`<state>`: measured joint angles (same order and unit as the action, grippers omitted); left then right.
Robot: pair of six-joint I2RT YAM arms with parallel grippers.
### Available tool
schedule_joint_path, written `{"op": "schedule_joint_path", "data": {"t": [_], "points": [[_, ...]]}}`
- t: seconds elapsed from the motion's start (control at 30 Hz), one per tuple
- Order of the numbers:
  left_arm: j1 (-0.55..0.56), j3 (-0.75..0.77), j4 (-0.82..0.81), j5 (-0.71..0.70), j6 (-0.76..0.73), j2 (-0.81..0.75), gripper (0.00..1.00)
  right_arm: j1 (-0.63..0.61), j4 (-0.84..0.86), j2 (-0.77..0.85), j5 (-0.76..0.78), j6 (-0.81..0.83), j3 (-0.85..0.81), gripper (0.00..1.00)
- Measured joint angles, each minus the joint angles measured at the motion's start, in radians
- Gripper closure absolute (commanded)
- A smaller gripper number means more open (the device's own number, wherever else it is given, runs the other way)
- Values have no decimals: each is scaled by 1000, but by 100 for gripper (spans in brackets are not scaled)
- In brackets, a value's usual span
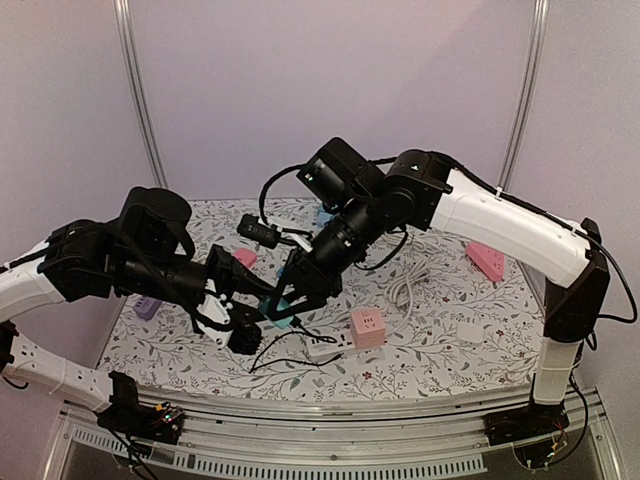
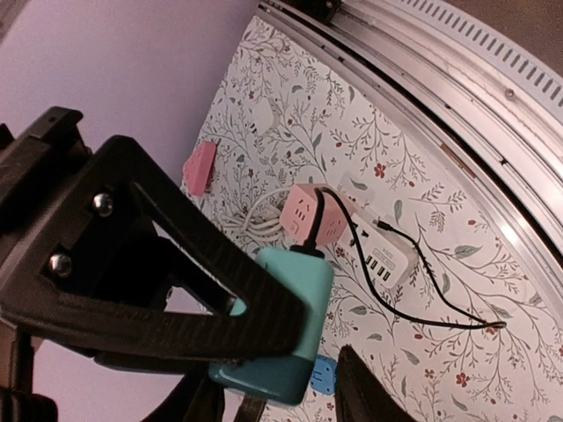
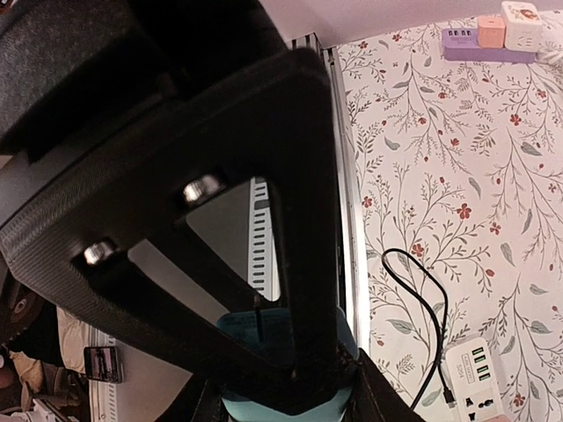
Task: Insert the plug
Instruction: Pick up the plug from the center of the board.
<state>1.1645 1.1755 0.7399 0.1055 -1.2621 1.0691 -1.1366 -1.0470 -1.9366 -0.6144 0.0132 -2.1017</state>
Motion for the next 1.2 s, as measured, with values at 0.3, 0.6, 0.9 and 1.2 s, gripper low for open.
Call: {"op": "schedule_joint_path", "data": {"t": [0.3, 0.6, 0.9, 1.2], "points": [[19, -4, -30, -31, 56, 5, 100, -1, -15, 0, -1, 19, 2, 58], [24, -162, -195, -142, 149, -63, 100, 19, 88, 100, 139, -25, 106, 1], [-87, -356, -724, -353, -151, -145, 100, 216, 466, 439, 298, -455, 443, 1], [-314, -426, -1097, -289, -514, -230, 100, 211, 866, 405, 233, -850, 509, 23]]}}
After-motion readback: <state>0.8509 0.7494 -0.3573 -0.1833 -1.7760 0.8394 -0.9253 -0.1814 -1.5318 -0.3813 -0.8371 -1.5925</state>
